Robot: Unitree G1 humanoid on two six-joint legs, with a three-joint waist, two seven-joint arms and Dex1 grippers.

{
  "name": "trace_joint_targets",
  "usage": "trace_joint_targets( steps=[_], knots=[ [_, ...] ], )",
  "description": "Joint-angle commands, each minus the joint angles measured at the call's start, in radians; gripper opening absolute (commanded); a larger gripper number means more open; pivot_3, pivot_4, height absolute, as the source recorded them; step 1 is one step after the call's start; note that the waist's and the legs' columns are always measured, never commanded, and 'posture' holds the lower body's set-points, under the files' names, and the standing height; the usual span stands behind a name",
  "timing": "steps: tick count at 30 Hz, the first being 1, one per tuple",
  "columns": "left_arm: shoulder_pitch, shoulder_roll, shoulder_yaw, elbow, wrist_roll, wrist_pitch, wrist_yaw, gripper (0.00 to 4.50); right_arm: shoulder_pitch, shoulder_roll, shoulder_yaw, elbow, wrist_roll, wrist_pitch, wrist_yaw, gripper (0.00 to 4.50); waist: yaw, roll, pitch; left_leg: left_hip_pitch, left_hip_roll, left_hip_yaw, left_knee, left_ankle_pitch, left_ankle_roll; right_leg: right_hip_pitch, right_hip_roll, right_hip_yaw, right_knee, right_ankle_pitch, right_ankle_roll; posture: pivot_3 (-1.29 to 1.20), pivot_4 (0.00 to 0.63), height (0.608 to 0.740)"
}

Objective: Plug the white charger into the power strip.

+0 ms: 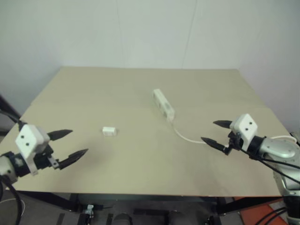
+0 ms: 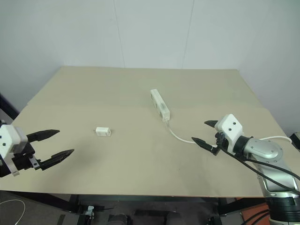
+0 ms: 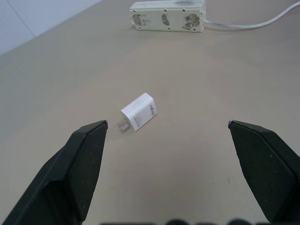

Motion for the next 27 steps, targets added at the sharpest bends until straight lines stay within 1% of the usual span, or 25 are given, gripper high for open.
trace_joint_targets(
  steps=[1,6,10,13,15,19,21,24,27],
  knots=[
    [-0.012,0.004,0.006,-0.007,-0.004,-0.029,-0.004,4.5,-0.008,-0.003,-0.023,-0.015,0.005,-0.019,-0.007,4.48,0.0,0.0,0.0,0.0,0.0,0.0,0.0,0.0,0.0,0.0,0.0,0.0,0.0,0.0,0.0,0.0,0.15,0.74],
    [-0.013,0.005,0.004,-0.003,-0.003,-0.034,-0.005,4.5,-0.011,-0.003,-0.023,-0.012,0.004,-0.021,-0.007,4.48,0.0,0.0,0.0,0.0,0.0,0.0,0.0,0.0,0.0,-0.001,0.0,0.0,0.0,0.0,0.0,0.0,0.15,0.74],
    [-0.016,0.004,-0.004,-0.004,-0.003,-0.038,-0.003,4.5,-0.029,0.021,0.01,-0.011,0.002,-0.009,-0.015,4.48,-0.001,0.0,0.0,0.0,0.0,0.001,0.0,0.0,0.0,-0.001,0.0,0.001,0.0,0.0,0.0,0.0,0.15,0.74],
    [-0.03,0.005,-0.022,0.0,-0.005,-0.038,-0.002,4.5,-0.091,0.082,0.063,0.01,-0.001,0.03,-0.044,4.48,-0.005,0.0,0.0,0.0,0.0,0.001,0.0,0.0,0.0,-0.001,0.0,0.001,0.001,0.0,0.0,0.0,0.15,0.74],
    [-0.041,0.007,-0.035,0.004,-0.005,-0.038,-0.002,4.5,-0.153,0.136,0.11,0.044,-0.026,0.067,-0.09,4.48,-0.01,0.0,0.0,0.0,0.0,0.001,0.0,0.0,0.0,-0.002,0.001,0.003,0.001,0.0,0.0,0.0,0.15,0.74],
    [-0.063,0.007,-0.054,0.011,-0.003,-0.039,-0.004,4.5,-0.273,0.248,0.192,0.135,-0.067,0.161,-0.171,4.48,-0.01,0.0,0.0,0.0,0.0,0.002,-0.001,0.0,0.0,-0.003,0.002,0.005,0.002,0.001,0.001,0.0,0.15,0.74],
    [-0.068,0.007,-0.06,0.012,-0.003,-0.038,-0.003,4.5,-0.315,0.286,0.218,0.184,-0.09,0.193,-0.202,4.48,-0.009,0.0,0.0,0.0,0.0,0.002,-0.001,0.0,0.0,-0.004,0.002,0.005,0.002,0.001,0.0,0.0,0.15,0.74],
    [-0.069,0.006,-0.065,0.01,-0.004,-0.037,-0.002,4.5,-0.372,0.334,0.254,0.275,-0.121,0.207,-0.228,4.48,-0.003,0.0,0.0,-0.002,-0.001,0.002,-0.001,0.0,0.0,-0.005,0.001,0.005,0.001,0.004,-0.005,0.0,0.15,0.74],
    [-0.072,0.006,-0.072,0.011,-0.002,-0.038,-0.002,4.5,-0.426,0.382,0.283,0.371,-0.15,0.195,-0.248,4.48,-0.006,0.0,0.0,-0.002,-0.001,0.002,-0.001,0.0,0.0,-0.005,0.001,0.005,0.001,0.004,-0.005,0.0,0.15,0.74]
  ],
)
